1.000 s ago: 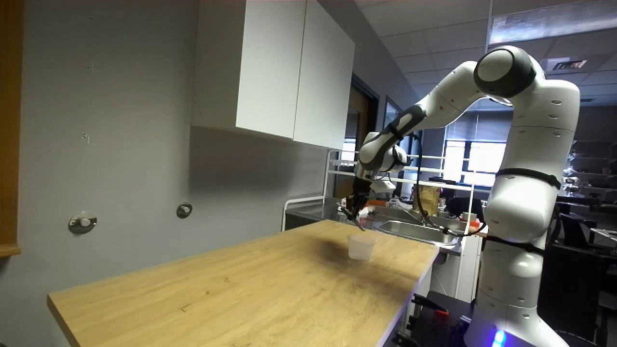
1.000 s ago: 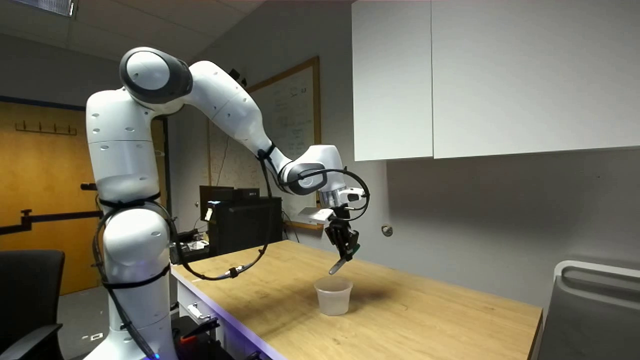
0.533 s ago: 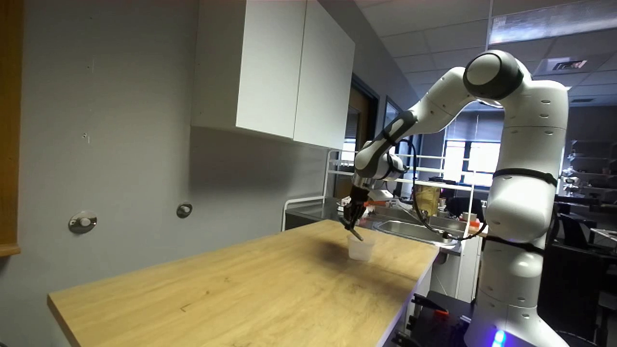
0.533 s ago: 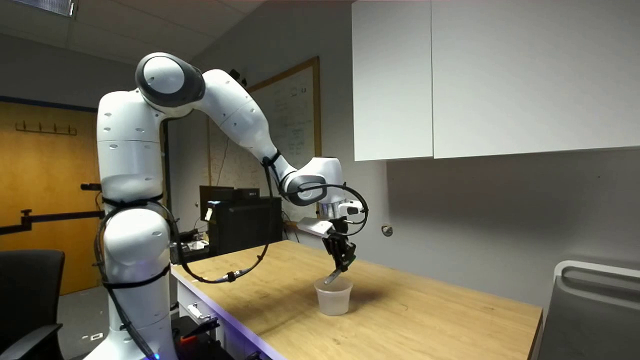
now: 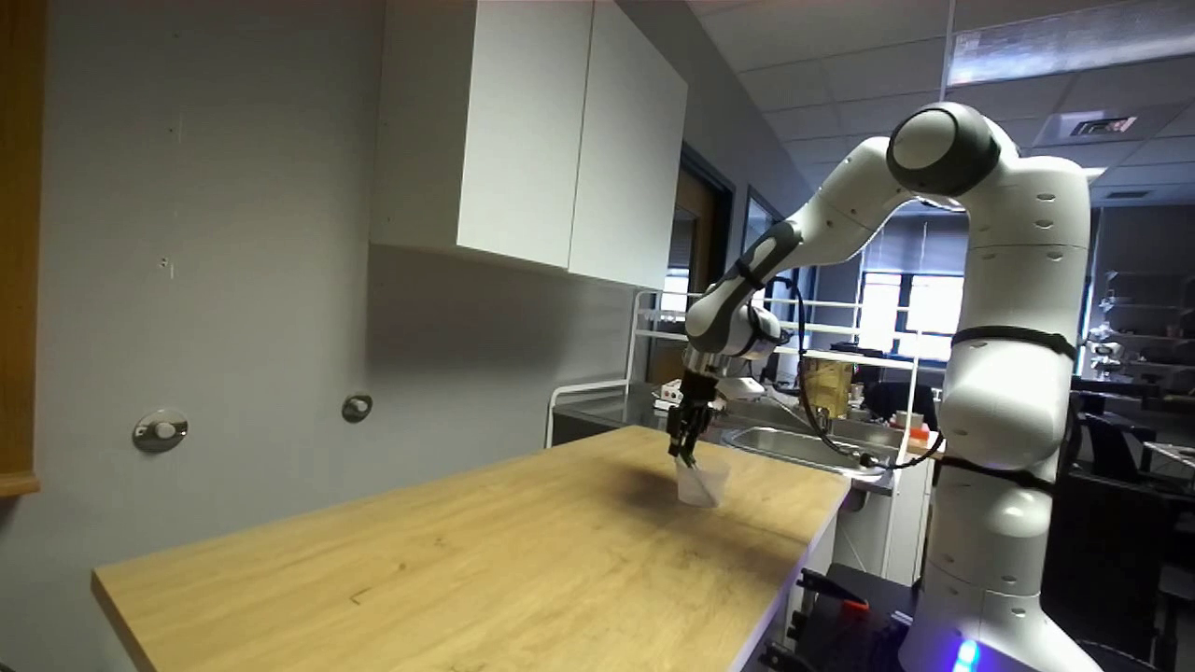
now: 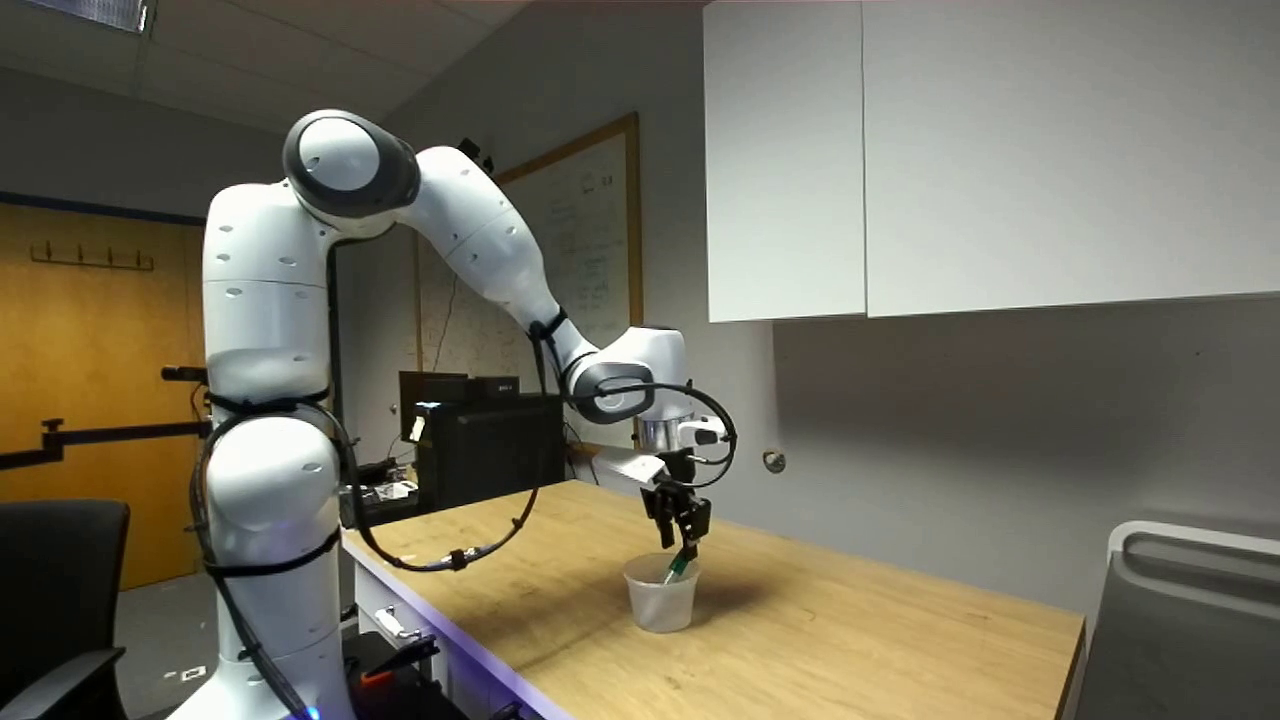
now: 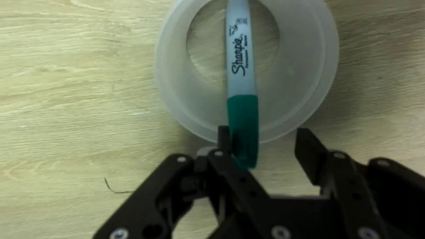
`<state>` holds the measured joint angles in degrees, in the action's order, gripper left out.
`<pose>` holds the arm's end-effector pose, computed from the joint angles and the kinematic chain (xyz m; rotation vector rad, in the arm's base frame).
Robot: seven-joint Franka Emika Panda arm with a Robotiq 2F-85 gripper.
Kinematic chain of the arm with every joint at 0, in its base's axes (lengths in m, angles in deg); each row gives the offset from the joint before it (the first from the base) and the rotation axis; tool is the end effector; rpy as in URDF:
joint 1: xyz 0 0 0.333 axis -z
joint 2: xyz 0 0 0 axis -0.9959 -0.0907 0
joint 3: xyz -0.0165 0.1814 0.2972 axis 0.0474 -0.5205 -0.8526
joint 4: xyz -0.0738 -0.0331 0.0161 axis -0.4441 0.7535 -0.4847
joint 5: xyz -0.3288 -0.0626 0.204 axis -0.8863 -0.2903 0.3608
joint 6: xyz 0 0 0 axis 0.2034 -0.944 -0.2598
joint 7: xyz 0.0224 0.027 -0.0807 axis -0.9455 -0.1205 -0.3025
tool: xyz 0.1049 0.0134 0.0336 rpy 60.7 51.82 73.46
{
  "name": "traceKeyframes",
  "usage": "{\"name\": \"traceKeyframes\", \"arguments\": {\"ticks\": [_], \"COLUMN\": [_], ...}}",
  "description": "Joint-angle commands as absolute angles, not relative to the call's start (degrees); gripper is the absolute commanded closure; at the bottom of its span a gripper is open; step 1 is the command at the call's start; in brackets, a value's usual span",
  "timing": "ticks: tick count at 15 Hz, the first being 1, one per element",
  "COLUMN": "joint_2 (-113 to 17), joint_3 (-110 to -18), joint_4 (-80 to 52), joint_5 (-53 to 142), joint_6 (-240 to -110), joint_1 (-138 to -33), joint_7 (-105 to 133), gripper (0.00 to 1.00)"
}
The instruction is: Put the marker in the bowl
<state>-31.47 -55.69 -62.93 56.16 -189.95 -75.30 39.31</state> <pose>0.4524 -0.1846 0.3362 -3.0954 0.2257 -0.2581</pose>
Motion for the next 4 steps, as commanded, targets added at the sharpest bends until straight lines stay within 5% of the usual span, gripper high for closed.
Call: {"name": "traceKeyframes", "arguments": {"ticks": [1, 4], "joint_2": [-29.84, -28.53], "joint_3": [-55.86, -55.71], "joint_4": [-63.91, -64.81], "joint_5": [57.53, 57.46], "joint_6": [-189.82, -189.73], "joint_1": [-74.32, -73.98], "joint_7": [42.28, 42.73], "gripper": [0.13, 0.0]}}
